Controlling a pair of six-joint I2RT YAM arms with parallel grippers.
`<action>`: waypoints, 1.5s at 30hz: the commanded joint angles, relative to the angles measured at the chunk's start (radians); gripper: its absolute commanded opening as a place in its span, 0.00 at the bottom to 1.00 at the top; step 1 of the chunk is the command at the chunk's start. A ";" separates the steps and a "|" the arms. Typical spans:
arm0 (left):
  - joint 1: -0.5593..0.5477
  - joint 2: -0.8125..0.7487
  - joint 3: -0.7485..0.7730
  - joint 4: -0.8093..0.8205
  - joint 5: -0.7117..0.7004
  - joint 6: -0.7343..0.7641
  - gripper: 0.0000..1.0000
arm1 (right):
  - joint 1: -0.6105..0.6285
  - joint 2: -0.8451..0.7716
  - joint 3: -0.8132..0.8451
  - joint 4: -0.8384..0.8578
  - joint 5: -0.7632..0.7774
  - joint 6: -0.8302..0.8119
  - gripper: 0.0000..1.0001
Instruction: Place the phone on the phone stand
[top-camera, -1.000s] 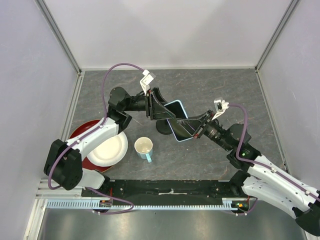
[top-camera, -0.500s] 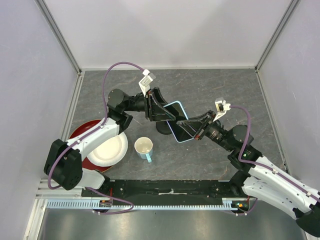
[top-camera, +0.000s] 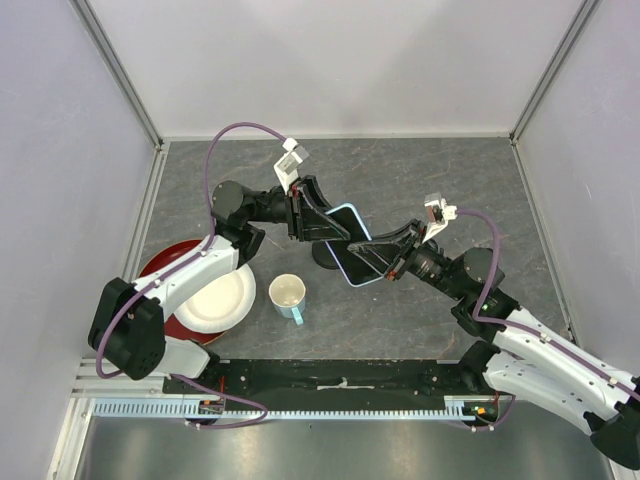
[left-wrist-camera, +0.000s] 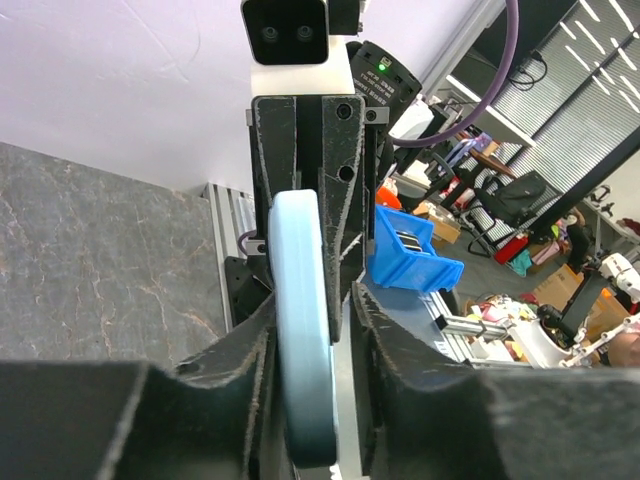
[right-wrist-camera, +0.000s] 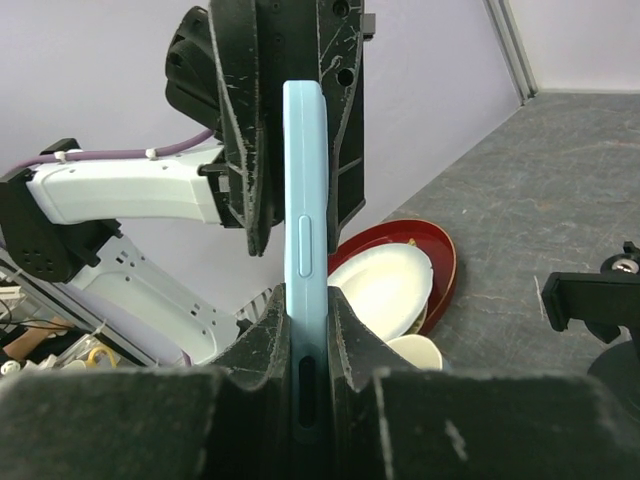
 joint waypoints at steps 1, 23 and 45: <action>-0.016 -0.011 0.004 0.117 0.040 -0.047 0.27 | -0.001 0.000 0.053 0.045 0.017 0.000 0.00; 0.099 -0.256 -0.041 -0.474 -0.465 0.382 0.02 | -0.003 -0.110 0.202 -0.708 0.509 -0.174 0.97; 0.250 -0.353 -0.033 -0.633 -0.638 0.487 0.02 | 0.114 0.353 0.282 -0.515 0.640 -0.362 0.50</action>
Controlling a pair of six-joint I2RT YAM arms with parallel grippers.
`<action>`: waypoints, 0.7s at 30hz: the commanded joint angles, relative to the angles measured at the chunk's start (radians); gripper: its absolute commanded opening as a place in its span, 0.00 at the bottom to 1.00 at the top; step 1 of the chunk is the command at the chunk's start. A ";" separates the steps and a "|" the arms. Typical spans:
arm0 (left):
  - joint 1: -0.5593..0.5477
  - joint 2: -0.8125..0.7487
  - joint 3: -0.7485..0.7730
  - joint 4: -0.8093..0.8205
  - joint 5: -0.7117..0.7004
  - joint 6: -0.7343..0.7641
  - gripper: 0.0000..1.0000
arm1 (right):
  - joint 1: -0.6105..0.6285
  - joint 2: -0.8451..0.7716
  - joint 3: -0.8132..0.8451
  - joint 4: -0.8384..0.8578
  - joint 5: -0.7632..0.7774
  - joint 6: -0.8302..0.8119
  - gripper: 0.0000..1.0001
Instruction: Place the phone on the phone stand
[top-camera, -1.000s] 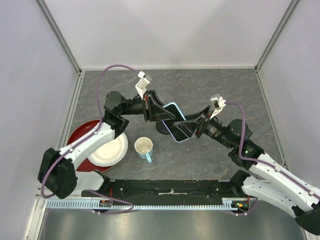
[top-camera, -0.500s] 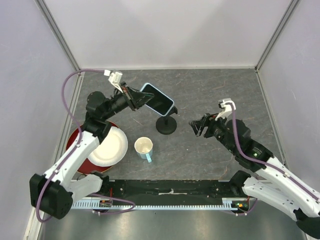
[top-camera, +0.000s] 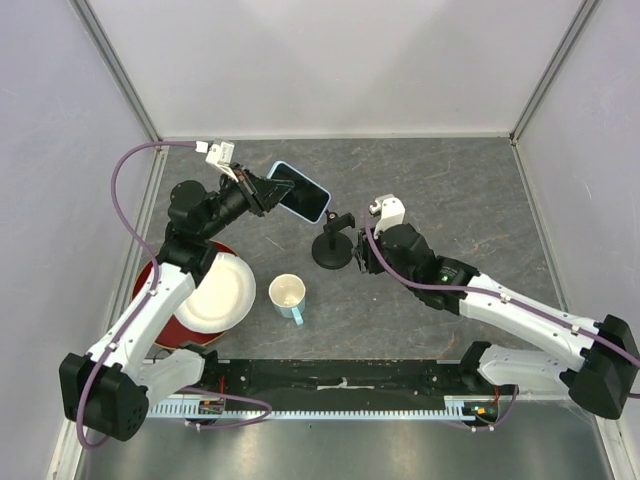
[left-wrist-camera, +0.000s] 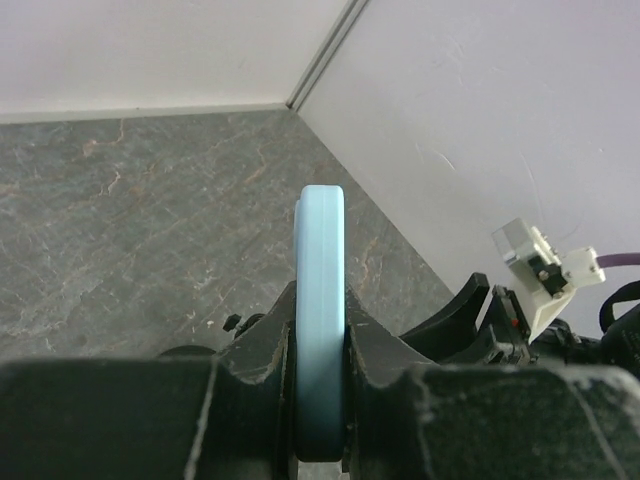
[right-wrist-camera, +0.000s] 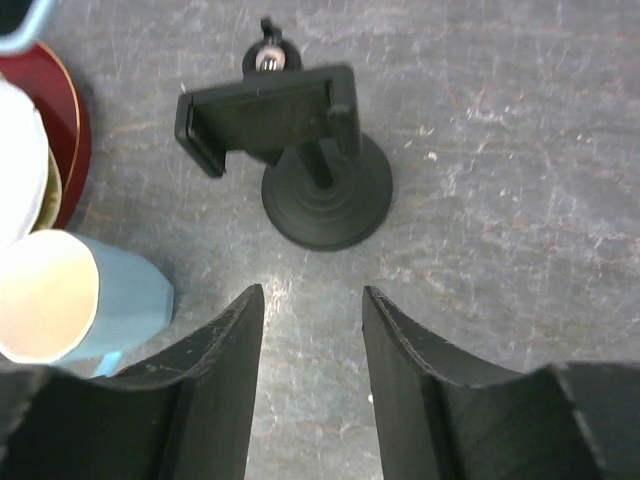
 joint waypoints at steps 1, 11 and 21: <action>0.003 -0.003 0.058 0.078 0.063 0.026 0.02 | -0.010 0.026 0.038 0.163 0.066 -0.086 0.47; 0.001 0.001 0.051 0.100 0.100 0.032 0.02 | -0.088 0.087 0.007 0.341 -0.067 -0.167 0.39; 0.003 0.024 0.057 0.106 0.129 0.028 0.02 | -0.171 0.141 -0.011 0.443 -0.217 -0.218 0.38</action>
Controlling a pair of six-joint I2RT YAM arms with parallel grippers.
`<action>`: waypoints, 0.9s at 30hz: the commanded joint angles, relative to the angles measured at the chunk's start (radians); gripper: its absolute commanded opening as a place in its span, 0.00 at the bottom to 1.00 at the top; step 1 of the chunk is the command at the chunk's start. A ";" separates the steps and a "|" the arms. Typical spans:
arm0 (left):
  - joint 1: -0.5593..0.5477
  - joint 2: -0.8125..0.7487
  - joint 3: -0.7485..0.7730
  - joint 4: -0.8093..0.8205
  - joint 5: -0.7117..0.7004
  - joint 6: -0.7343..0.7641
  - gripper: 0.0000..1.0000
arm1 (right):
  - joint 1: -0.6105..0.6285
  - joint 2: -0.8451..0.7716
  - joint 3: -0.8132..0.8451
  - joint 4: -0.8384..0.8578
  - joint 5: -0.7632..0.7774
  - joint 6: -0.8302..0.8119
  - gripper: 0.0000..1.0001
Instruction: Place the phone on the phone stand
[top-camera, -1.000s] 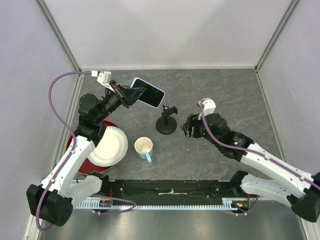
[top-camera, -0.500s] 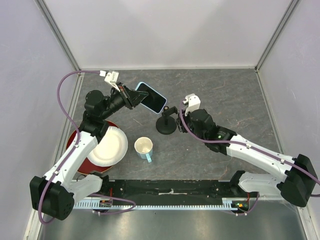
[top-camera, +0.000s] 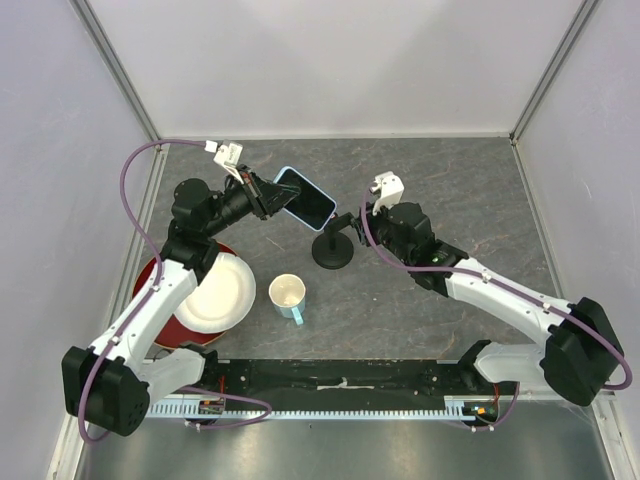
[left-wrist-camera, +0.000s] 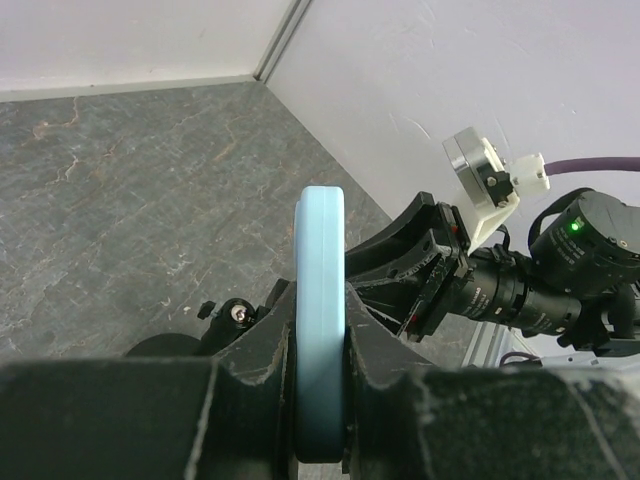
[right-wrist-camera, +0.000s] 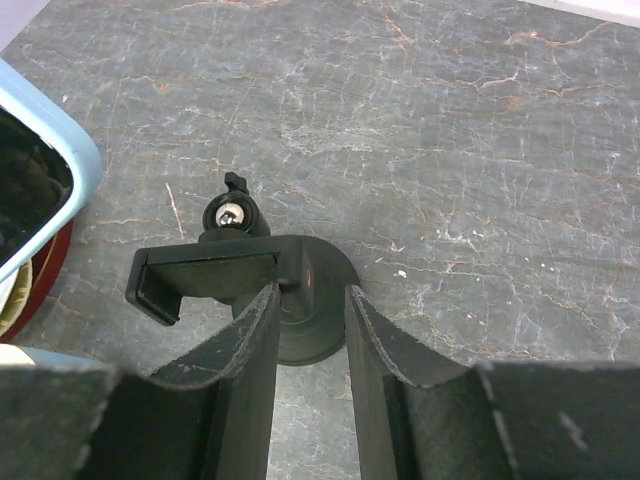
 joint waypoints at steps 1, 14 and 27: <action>0.002 -0.007 0.057 0.103 0.026 0.027 0.02 | -0.020 0.004 -0.015 0.117 -0.116 -0.047 0.38; 0.002 0.056 0.080 0.106 0.089 0.005 0.02 | -0.035 -0.005 -0.138 0.340 -0.203 -0.067 0.19; -0.069 0.039 0.143 0.020 0.218 0.204 0.02 | -0.044 -0.044 -0.197 0.378 -0.257 -0.164 0.00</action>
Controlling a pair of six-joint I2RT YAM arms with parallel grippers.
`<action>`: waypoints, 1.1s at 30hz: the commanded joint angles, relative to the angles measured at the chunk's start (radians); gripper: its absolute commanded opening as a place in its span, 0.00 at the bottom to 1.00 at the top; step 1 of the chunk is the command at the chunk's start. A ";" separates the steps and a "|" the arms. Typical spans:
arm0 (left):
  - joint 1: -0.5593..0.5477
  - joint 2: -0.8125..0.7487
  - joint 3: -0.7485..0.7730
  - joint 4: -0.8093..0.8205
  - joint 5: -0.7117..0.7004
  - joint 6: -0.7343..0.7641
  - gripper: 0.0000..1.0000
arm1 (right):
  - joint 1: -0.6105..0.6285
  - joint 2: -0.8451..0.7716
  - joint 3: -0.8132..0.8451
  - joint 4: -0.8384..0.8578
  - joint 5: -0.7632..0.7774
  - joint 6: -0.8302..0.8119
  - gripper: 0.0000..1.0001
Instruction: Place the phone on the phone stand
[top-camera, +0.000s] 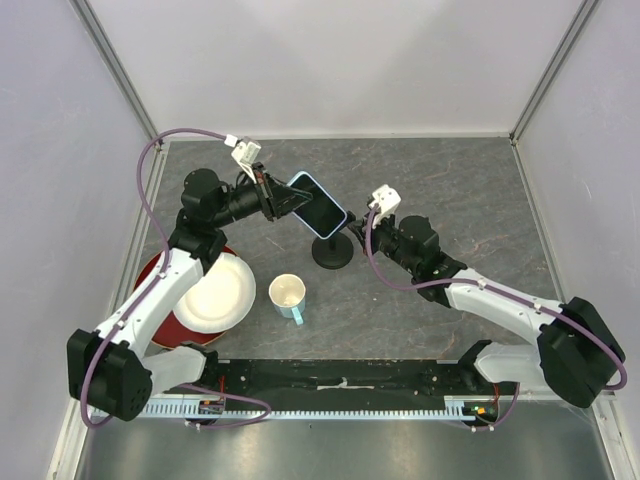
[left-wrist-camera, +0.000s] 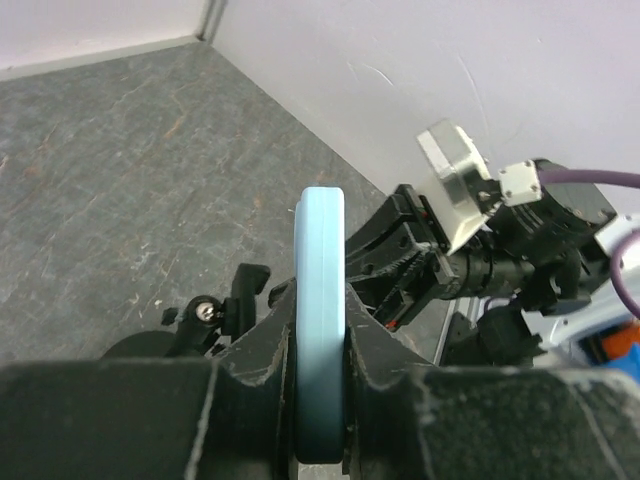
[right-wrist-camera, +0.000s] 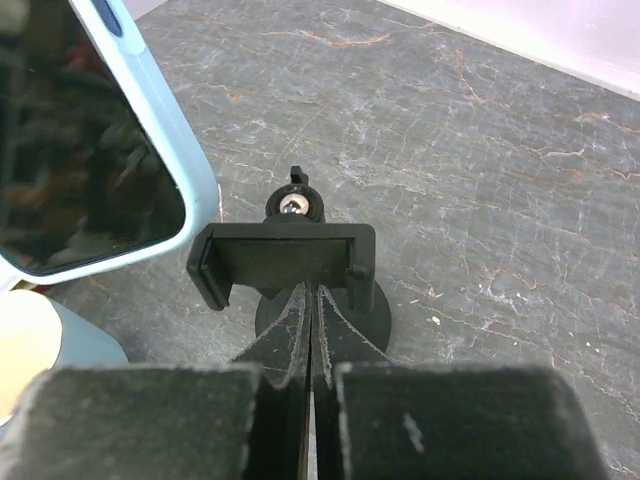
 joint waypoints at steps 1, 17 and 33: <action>-0.072 -0.059 0.111 -0.057 0.073 0.212 0.02 | -0.014 -0.047 -0.045 0.100 -0.060 -0.034 0.00; -0.302 -0.132 0.090 -0.154 -0.015 0.577 0.02 | -0.105 0.103 0.019 0.104 -0.341 -0.045 0.00; -0.302 -0.229 0.115 -0.004 -0.595 0.471 0.02 | -0.134 -0.056 -0.088 0.193 -0.089 -0.020 0.52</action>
